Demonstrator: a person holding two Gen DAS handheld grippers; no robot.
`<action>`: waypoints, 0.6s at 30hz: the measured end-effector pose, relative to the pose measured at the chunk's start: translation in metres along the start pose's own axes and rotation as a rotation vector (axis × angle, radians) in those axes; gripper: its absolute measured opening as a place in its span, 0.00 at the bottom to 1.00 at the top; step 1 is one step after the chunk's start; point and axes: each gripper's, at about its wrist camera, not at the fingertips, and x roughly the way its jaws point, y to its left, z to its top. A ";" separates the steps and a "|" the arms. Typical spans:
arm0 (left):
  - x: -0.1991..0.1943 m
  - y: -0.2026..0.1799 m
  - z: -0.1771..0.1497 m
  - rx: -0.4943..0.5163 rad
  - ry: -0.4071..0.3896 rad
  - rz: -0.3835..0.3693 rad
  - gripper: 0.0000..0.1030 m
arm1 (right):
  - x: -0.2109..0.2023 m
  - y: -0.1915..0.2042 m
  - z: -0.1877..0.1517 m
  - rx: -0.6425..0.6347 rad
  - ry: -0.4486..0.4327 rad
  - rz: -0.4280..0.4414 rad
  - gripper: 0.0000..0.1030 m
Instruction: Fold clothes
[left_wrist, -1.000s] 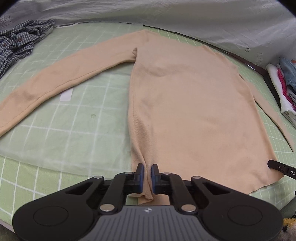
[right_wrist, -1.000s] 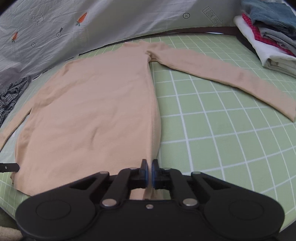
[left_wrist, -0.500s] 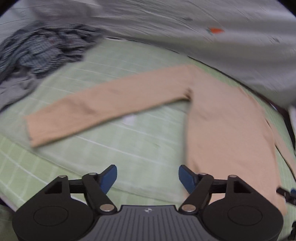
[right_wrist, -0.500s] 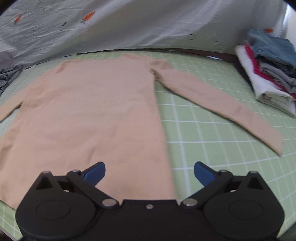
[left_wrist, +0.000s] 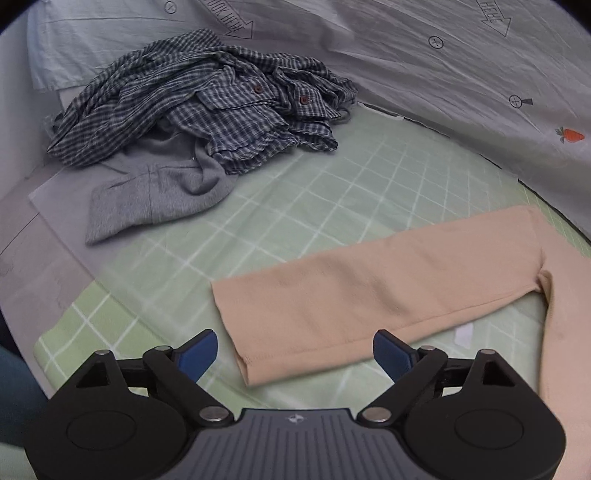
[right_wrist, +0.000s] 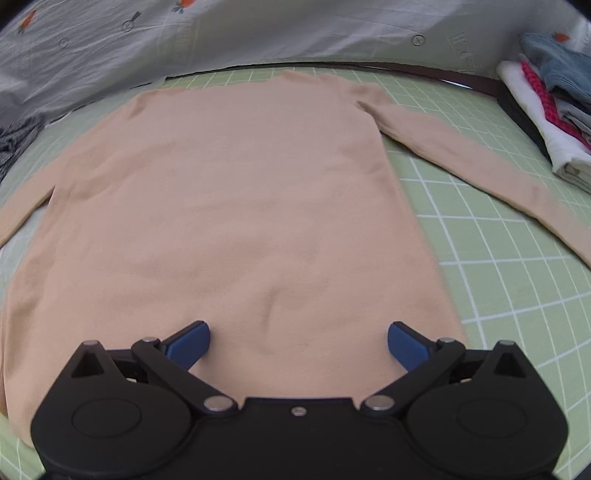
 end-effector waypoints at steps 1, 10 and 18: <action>0.004 0.001 0.002 0.010 0.002 -0.005 0.92 | 0.000 0.001 0.000 0.013 -0.001 -0.007 1.00; 0.033 -0.002 0.000 0.096 0.071 -0.025 1.00 | -0.002 0.008 -0.006 0.096 -0.029 -0.061 1.00; 0.029 -0.014 -0.009 0.181 0.039 0.009 0.84 | -0.003 0.008 -0.007 0.095 -0.026 -0.061 1.00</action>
